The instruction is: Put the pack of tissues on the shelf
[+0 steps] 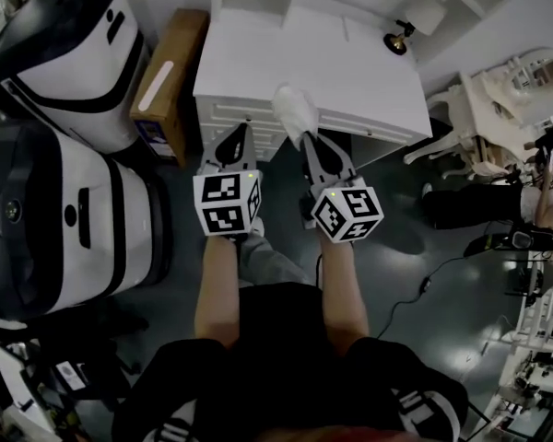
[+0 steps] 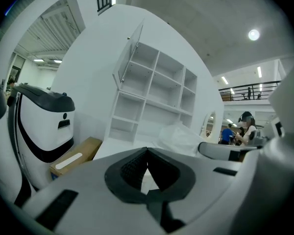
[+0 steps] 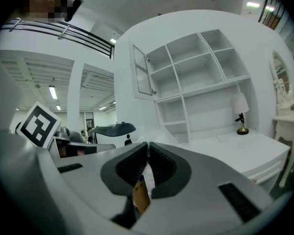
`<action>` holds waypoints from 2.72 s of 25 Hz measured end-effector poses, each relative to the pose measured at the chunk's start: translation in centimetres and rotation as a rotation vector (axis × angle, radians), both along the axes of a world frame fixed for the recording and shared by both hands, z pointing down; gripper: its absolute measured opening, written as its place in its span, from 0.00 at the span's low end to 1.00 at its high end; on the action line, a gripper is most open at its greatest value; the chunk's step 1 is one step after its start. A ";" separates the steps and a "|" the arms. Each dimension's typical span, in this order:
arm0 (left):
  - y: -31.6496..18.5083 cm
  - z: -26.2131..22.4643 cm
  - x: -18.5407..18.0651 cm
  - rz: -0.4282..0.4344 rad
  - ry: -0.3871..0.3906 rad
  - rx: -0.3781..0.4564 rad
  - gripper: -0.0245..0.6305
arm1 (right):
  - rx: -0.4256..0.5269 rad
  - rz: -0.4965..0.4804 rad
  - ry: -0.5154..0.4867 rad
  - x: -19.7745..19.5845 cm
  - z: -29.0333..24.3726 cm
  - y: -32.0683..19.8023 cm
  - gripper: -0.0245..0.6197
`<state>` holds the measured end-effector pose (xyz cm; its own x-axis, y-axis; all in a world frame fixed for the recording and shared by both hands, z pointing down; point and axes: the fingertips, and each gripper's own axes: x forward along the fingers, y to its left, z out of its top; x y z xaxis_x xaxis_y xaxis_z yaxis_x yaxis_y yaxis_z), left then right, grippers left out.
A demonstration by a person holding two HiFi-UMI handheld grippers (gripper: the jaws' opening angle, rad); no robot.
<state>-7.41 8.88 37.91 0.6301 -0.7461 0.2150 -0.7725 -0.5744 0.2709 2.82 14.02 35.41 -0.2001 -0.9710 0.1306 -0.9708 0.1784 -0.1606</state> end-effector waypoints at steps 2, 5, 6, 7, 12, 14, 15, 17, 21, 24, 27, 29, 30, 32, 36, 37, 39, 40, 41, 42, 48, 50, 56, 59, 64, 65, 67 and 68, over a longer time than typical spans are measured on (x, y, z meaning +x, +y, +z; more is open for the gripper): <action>-1.3 -0.1 2.0 0.014 0.006 -0.001 0.05 | -0.001 0.019 -0.005 2.1 -0.4 -1.3 0.07; -3.8 -0.4 5.2 0.031 0.013 -0.003 0.05 | 0.004 0.012 -0.005 4.1 -0.8 -3.9 0.07; -4.7 -0.7 6.1 0.034 0.014 0.000 0.05 | 0.008 0.004 -0.005 4.6 -1.0 -4.8 0.07; -5.6 -1.0 6.8 0.034 0.014 0.006 0.05 | 0.012 -0.005 -0.008 5.0 -1.2 -5.6 0.07; -8.8 -2.5 8.2 0.015 -0.009 0.034 0.05 | 0.046 -0.060 -0.042 5.6 -2.9 -9.2 0.07; -10.0 -2.7 8.3 -0.006 -0.023 0.039 0.05 | 0.053 -0.084 -0.048 6.1 -3.1 -10.7 0.07; -10.7 -2.7 8.1 -0.021 -0.031 0.041 0.05 | 0.054 -0.096 -0.053 6.3 -3.1 -11.5 0.07; -11.9 -2.5 7.5 -0.056 -0.051 0.039 0.05 | 0.056 -0.123 -0.067 6.4 -3.0 -13.2 0.07; -14.0 -2.6 6.2 -0.124 -0.073 0.036 0.05 | 0.057 -0.179 -0.100 5.6 -2.7 -16.5 0.07; -14.8 -3.3 5.2 -0.144 -0.080 0.059 0.05 | 0.061 -0.225 -0.112 4.0 -2.7 -18.1 0.07; -15.3 -3.6 4.2 -0.178 -0.086 0.068 0.05 | 0.073 -0.271 -0.115 2.7 -3.0 -19.1 0.07; -15.5 -3.6 3.7 -0.194 -0.090 0.070 0.05 | 0.080 -0.285 -0.116 2.4 -3.2 -19.4 0.07; -15.5 -3.7 3.6 -0.197 -0.091 0.072 0.05 | 0.082 -0.289 -0.115 2.3 -3.3 -19.5 0.07; -15.5 -4.0 3.6 -0.201 -0.088 0.080 0.05 | 0.087 -0.296 -0.111 2.4 -3.5 -19.6 0.07; -15.5 -5.0 4.1 -0.199 -0.083 0.096 0.05 | 0.105 -0.298 -0.112 3.1 -4.4 -19.5 0.07; -15.5 -5.1 4.3 -0.195 -0.084 0.097 0.05 | 0.107 -0.295 -0.115 3.3 -4.5 -19.5 0.07; -15.6 -5.0 4.7 -0.188 -0.089 0.094 0.05 | 0.101 -0.288 -0.117 3.8 -4.3 -19.6 0.07; -15.8 -4.8 4.9 -0.186 -0.092 0.091 0.05 | 0.096 -0.285 -0.117 4.0 -4.0 -19.7 0.07; -16.0 -4.6 5.1 -0.183 -0.096 0.087 0.05 | 0.092 -0.281 -0.118 4.3 -3.8 -19.8 0.07; -16.2 -4.4 5.3 -0.178 -0.098 0.085 0.05 | 0.089 -0.275 -0.119 4.6 -3.6 -19.9 0.07; -18.0 -3.5 7.8 -0.131 -0.083 0.074 0.05 | 0.082 -0.201 -0.105 8.1 -3.0 -21.1 0.07; -18.8 -3.1 8.8 -0.114 -0.083 0.064 0.05 | 0.071 -0.181 -0.103 9.2 -2.6 -21.6 0.07; -23.4 -0.8 12.4 -0.060 -0.092 0.030 0.05 | 0.024 -0.129 -0.093 12.4 0.2 -25.3 0.07; -25.4 1.2 13.9 -0.034 -0.106 0.005 0.05 | -0.008 -0.101 -0.093 13.6 2.2 -26.9 0.07; -28.2 2.9 16.1 -0.008 -0.101 -0.022 0.05 | -0.057 -0.074 -0.057 15.4 4.2 -29.5 0.07; -28.4 3.3 16.2 -0.006 -0.101 -0.032 0.05 | -0.067 -0.071 -0.046 15.5 4.5 -29.6 0.07; -29.1 3.8 16.3 -0.004 -0.101 -0.048 0.05 | -0.085 -0.067 -0.029 15.6 5.0 -30.0 0.07; -29.6 4.0 16.5 -0.002 -0.100 -0.054 0.05 | -0.093 -0.065 -0.021 15.8 5.3 -30.2 0.07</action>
<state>9.05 -20.75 41.93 0.6020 -0.7330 0.3167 -0.7984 -0.5591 0.2235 18.62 -16.22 40.67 -0.2656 -0.9398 0.2149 -0.9540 0.2240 -0.1994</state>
